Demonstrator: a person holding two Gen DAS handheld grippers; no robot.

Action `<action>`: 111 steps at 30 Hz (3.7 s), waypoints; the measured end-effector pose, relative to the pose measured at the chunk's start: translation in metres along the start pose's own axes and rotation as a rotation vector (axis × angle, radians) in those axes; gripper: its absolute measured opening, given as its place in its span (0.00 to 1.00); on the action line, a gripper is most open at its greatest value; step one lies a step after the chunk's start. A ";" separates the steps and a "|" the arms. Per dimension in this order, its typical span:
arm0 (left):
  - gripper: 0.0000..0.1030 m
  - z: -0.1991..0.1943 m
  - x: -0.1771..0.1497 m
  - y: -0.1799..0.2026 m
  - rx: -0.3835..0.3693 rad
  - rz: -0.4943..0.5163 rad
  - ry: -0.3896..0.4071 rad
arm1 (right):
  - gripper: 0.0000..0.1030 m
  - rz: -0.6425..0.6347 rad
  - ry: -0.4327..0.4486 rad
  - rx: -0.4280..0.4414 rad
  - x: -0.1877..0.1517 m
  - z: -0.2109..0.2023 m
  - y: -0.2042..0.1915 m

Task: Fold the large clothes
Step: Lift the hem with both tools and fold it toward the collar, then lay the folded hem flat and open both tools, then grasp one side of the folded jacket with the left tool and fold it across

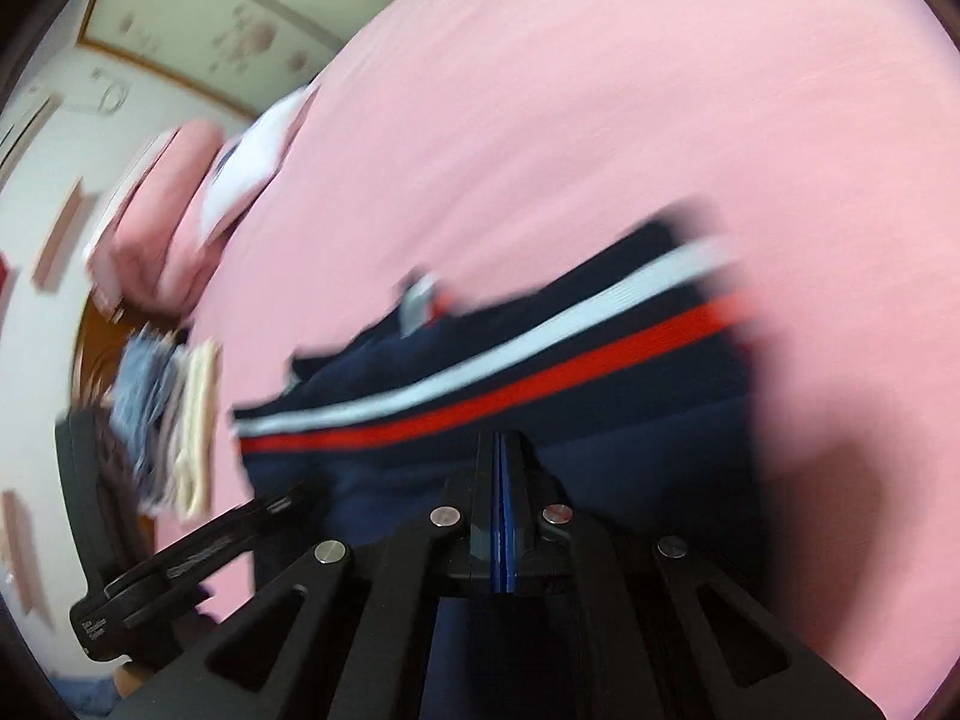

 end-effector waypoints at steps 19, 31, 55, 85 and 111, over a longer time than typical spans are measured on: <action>0.03 -0.024 -0.065 0.025 -0.069 0.089 -0.115 | 0.00 -0.423 -0.184 0.044 -0.108 -0.025 -0.073; 0.03 -0.045 -0.086 -0.029 0.177 0.137 -0.008 | 0.00 -0.218 -0.075 0.033 -0.114 -0.076 0.013; 0.67 -0.166 -0.122 -0.036 0.322 0.054 -0.065 | 0.60 -0.192 -0.103 -0.335 -0.145 -0.194 0.005; 0.78 -0.171 -0.107 -0.026 0.073 -0.094 -0.118 | 0.87 -0.233 -0.105 -0.278 -0.117 -0.180 -0.075; 0.69 -0.056 -0.110 -0.087 -0.195 -0.576 0.034 | 0.02 -0.100 -0.319 0.013 -0.079 0.008 -0.058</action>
Point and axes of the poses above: each gripper's, at about its wrist camera, not at the fingertips, and z roughly the way its jaws point, y to its right, x to its top, the point moved 4 cm from there along z, roughly the way its jaws point, and after that the axes turned 3 degrees about -y, right-handed, at the moved point
